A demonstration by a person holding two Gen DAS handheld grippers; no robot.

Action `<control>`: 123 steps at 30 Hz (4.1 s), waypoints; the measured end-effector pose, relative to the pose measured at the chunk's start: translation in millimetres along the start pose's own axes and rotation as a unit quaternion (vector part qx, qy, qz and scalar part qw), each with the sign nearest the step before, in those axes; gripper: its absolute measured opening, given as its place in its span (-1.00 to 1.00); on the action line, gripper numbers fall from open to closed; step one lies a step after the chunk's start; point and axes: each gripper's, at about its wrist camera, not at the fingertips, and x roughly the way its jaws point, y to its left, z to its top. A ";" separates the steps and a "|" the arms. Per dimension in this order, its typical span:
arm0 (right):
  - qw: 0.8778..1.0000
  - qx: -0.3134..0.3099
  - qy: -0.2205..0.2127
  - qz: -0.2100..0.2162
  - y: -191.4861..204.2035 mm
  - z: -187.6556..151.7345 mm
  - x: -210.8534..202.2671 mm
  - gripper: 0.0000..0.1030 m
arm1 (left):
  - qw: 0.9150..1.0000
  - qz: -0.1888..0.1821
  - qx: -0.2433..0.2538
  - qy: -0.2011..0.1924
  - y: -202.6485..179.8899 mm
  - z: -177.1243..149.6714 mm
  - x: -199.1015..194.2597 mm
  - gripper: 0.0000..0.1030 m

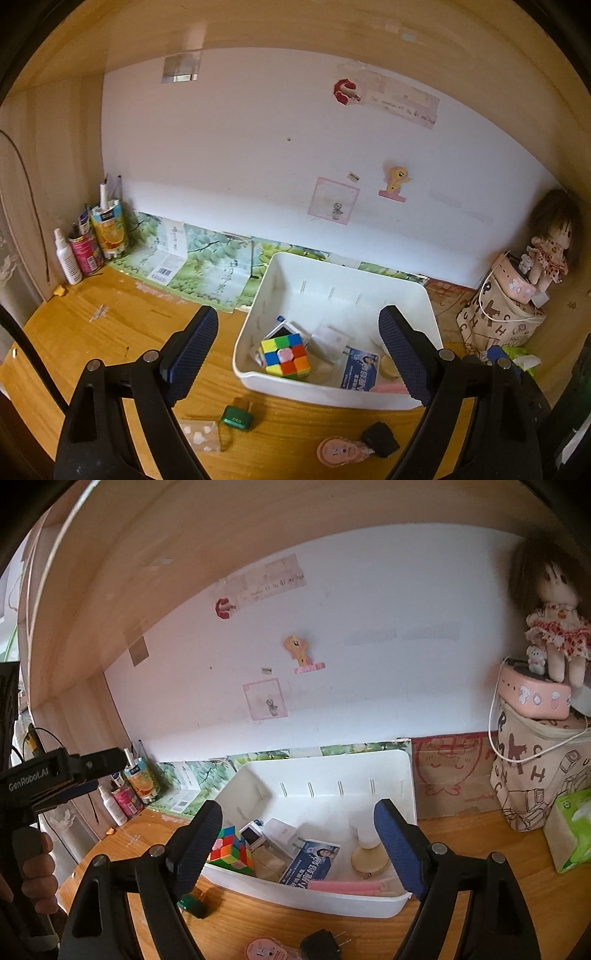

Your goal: Organize rigid objects

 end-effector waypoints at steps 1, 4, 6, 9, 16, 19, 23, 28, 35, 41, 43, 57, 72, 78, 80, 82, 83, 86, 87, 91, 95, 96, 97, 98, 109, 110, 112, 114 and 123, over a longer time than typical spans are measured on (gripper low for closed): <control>1.000 -0.001 -0.001 -0.001 0.9 -0.5 -1.9 0.69 | 1.000 0.001 -0.001 0.000 1.9 -1.5 -2.5 0.76; 1.000 -0.005 -0.009 -0.004 4.0 -3.2 -10.0 0.76 | 1.000 0.005 -0.010 0.000 9.5 -7.5 -9.3 0.76; 1.000 -0.011 -0.011 -0.005 6.0 -5.3 -14.3 0.76 | 1.000 0.009 -0.018 0.003 14.5 -12.4 -12.2 0.76; 1.000 -0.016 -0.010 -0.007 7.6 -9.2 -20.1 0.76 | 0.999 0.014 -0.029 0.012 21.9 -21.1 -14.8 0.76; 1.000 -0.028 -0.001 -0.009 9.9 -21.3 -25.7 0.76 | 0.997 0.034 -0.050 0.036 36.7 -42.3 -16.4 0.76; 0.999 -0.032 0.011 -0.010 9.9 -27.1 -25.1 0.76 | 0.995 0.044 -0.066 0.054 42.2 -53.3 -15.8 0.76; 0.999 -0.036 0.022 -0.014 7.9 -34.5 -25.7 0.76 | 0.993 0.051 -0.076 0.077 45.1 -68.6 -13.1 0.76; 0.998 -0.043 0.040 -0.019 3.6 -44.2 -25.0 0.76 | 0.986 0.070 -0.092 0.121 52.0 -89.2 -1.5 0.76; 0.996 -0.047 0.075 -0.025 -6.6 -60.9 -20.5 0.76 | 0.970 0.082 -0.131 0.190 67.7 -112.6 21.3 0.76; 0.990 -0.056 0.127 -0.033 -20.1 -77.2 -5.9 0.76 | 0.948 0.073 -0.176 0.256 78.7 -127.6 48.1 0.76; 0.987 -0.059 0.144 -0.037 -24.2 -82.6 -0.9 0.76 | 0.941 0.077 -0.186 0.271 81.1 -132.9 55.6 0.76; 0.966 -0.069 0.247 -0.020 -37.3 -113.1 42.6 0.76 | 0.913 0.134 -0.230 0.310 111.9 -144.3 97.6 0.76; 0.954 -0.082 0.288 -0.005 -38.0 -129.4 76.7 0.76 | 0.904 0.156 -0.243 0.317 130.6 -139.4 128.0 0.76; 0.953 -0.085 0.290 0.004 -34.7 -130.8 86.6 0.66 | 0.905 0.163 -0.240 0.312 133.0 -134.8 136.6 0.74; 0.954 -0.084 0.288 0.009 -32.8 -130.3 89.5 0.64 | 0.905 0.166 -0.240 0.310 133.4 -134.1 138.3 0.73; 0.954 -0.084 0.286 0.013 -31.4 -129.9 91.4 0.62 | 0.906 0.168 -0.239 0.308 134.0 -132.8 139.8 0.67; 0.955 -0.083 0.285 0.017 -30.7 -129.6 92.4 0.59 | 0.906 0.168 -0.237 0.307 134.0 -131.9 141.1 0.63; 0.955 -0.077 0.284 0.029 -29.4 -128.6 94.2 0.46 | 0.909 0.167 -0.232 0.302 134.4 -127.9 145.5 0.43; 0.955 -0.076 0.283 0.033 -29.1 -128.4 94.8 0.43 | 0.910 0.167 -0.230 0.301 134.5 -126.5 147.3 0.38; 0.955 -0.074 0.283 0.044 -26.9 -127.9 95.3 0.27 | 0.910 0.168 -0.232 0.300 135.3 -124.9 149.6 0.29; 0.955 -0.069 0.283 0.046 -25.2 -126.7 96.9 0.15 | 0.909 0.167 -0.237 0.298 136.2 -125.0 148.4 0.29; 0.956 -0.065 0.284 0.047 -26.2 -126.3 96.6 0.12 | 0.909 0.167 -0.237 0.298 135.8 -125.4 148.3 0.29; 0.955 -0.062 0.285 0.048 -26.8 -126.1 97.1 0.12 | 0.909 0.167 -0.238 0.298 135.9 -125.4 148.5 0.28; 0.955 -0.063 0.286 0.048 -26.2 -125.9 97.3 0.12 | 0.909 0.167 -0.238 0.298 135.7 -126.4 145.1 0.28; 0.950 -0.067 0.300 0.046 -24.0 -126.1 94.7 0.12 | 0.909 0.157 -0.239 0.303 131.6 -132.8 132.1 0.27; 0.950 -0.068 0.301 0.045 -23.9 -126.1 93.8 0.12 | 0.909 0.155 -0.240 0.304 131.0 -133.6 130.9 0.27; 0.950 -0.068 0.302 0.038 -23.9 -126.2 91.7 0.11 | 0.909 0.148 -0.239 0.306 129.8 -135.6 127.2 0.27; 0.950 -0.068 0.304 0.031 -23.4 -125.8 90.5 0.12 | 0.909 0.136 -0.248 0.306 130.3 -137.1 124.6 0.27; 0.955 -0.073 0.286 0.025 -19.0 -118.9 72.1 0.11 | 0.918 0.114 -0.252 0.285 128.7 -133.9 102.7 0.27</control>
